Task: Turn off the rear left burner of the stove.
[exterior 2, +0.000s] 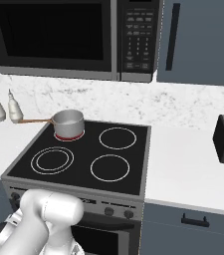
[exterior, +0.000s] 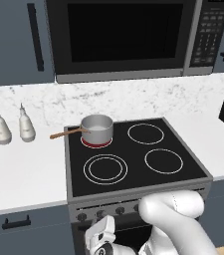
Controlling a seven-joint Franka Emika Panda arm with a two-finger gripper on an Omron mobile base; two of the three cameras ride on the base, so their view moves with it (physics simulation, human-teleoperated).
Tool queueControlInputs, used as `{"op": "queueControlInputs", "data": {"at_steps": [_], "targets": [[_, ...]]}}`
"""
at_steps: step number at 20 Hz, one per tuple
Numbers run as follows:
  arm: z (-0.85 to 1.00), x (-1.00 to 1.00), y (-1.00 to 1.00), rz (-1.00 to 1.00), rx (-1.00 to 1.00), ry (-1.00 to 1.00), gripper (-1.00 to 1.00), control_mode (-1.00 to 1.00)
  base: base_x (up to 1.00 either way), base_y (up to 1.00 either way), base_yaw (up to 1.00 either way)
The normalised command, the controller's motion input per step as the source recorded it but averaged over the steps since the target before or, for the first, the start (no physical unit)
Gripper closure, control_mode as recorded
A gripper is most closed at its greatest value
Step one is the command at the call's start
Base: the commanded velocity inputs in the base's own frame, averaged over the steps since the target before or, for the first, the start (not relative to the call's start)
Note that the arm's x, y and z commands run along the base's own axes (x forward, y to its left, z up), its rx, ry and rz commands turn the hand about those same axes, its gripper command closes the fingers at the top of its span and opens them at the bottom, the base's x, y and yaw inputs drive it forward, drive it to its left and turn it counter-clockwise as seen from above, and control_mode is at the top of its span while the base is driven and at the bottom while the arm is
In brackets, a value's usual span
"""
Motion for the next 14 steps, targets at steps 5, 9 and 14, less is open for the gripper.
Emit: {"op": "queueControlInputs", "data": {"at_steps": [5, 9, 14], "targets": [[0.00, 0.00, 0.00, 0.00, 0.00, 0.00, 1.00, -1.00, 0.00, 0.00, 0.00], [0.00, -0.03, 0.00, 0.00, 0.00, 0.00, 1.00, -1.00, 0.00, 0.00, 0.00], [0.00, -0.03, 0.00, -0.11, 0.11, 0.00, 1.00, -1.00, 0.00, 0.00, 0.00]]}}
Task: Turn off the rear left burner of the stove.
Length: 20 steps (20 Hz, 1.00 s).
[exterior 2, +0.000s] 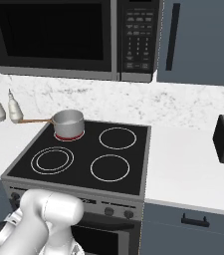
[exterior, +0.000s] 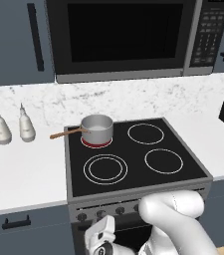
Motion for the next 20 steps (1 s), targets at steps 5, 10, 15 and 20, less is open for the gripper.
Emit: {"op": "queueControlInputs", "data": {"at_steps": [5, 10, 15, 20], "targets": [[0.00, 0.00, 0.00, -0.27, 0.24, 0.00, 1.00, -1.00, 0.00, 0.00, 0.00], [0.00, 0.00, 0.00, -0.31, 0.26, 0.00, 1.00, -1.00, 0.00, 0.00, 0.00], [0.00, 0.00, 0.00, -0.32, 0.29, 0.00, 1.00, -1.00, 0.00, 0.00, 0.00], [0.00, 0.00, 0.00, -0.32, 0.29, 0.00, 1.00, -1.00, 0.00, 0.00, 0.00]]}}
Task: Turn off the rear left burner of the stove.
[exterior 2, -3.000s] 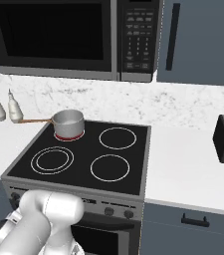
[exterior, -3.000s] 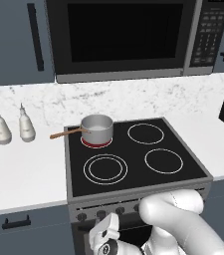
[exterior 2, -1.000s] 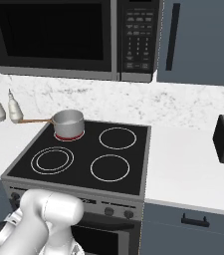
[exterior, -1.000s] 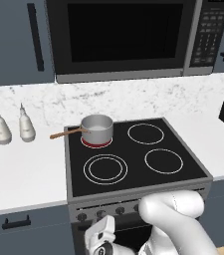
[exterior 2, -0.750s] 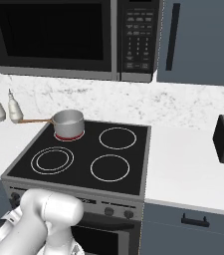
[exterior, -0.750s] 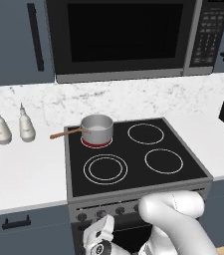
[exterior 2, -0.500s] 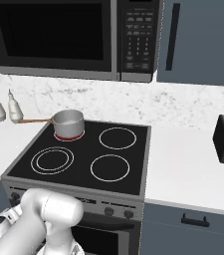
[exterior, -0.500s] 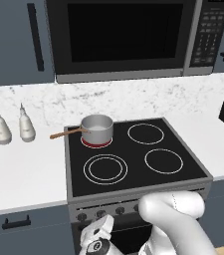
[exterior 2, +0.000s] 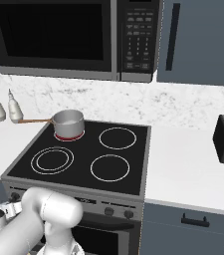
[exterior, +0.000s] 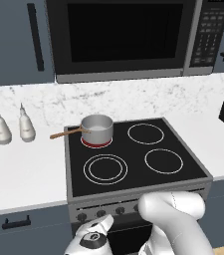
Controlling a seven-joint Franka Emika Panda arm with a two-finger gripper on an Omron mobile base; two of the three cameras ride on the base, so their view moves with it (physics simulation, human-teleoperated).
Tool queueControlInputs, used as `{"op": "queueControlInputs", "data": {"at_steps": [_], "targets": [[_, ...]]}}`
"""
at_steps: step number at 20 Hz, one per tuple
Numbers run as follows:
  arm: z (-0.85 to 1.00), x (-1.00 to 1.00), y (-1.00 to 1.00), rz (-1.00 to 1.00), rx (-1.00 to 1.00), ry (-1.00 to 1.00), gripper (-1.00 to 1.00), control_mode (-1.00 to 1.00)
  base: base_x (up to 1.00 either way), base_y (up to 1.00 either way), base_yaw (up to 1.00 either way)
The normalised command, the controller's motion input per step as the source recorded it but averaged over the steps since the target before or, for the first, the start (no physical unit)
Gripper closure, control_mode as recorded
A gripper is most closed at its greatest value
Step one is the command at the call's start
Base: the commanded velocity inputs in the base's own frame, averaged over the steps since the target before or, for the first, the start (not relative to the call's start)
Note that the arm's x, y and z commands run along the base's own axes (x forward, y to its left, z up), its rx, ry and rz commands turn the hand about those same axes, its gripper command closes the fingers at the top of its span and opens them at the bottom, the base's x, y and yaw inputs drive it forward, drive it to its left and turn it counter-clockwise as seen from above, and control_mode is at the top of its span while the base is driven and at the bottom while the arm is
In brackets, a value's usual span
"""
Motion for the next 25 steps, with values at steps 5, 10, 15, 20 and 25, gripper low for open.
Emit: {"op": "queueControlInputs", "data": {"at_steps": [5, 10, 15, 20, 25], "targets": [[0.00, 0.00, -0.03, -0.33, 0.28, 0.00, 1.00, -1.00, 0.00, 0.00, 0.00], [0.00, 0.00, -0.08, -0.34, 0.28, -0.02, 1.00, -1.00, 0.00, 0.00, 0.00], [0.00, 0.00, -0.06, -0.33, 0.25, -0.04, 1.00, -1.00, 0.00, 0.00, 0.00], [0.00, 0.00, 0.00, -0.17, 0.09, -0.01, 1.00, -1.00, 0.00, 0.00, 0.00], [0.00, 0.00, 0.00, 0.00, 0.00, 0.00, 1.00, -1.00, 0.00, 0.00, 0.00]]}}
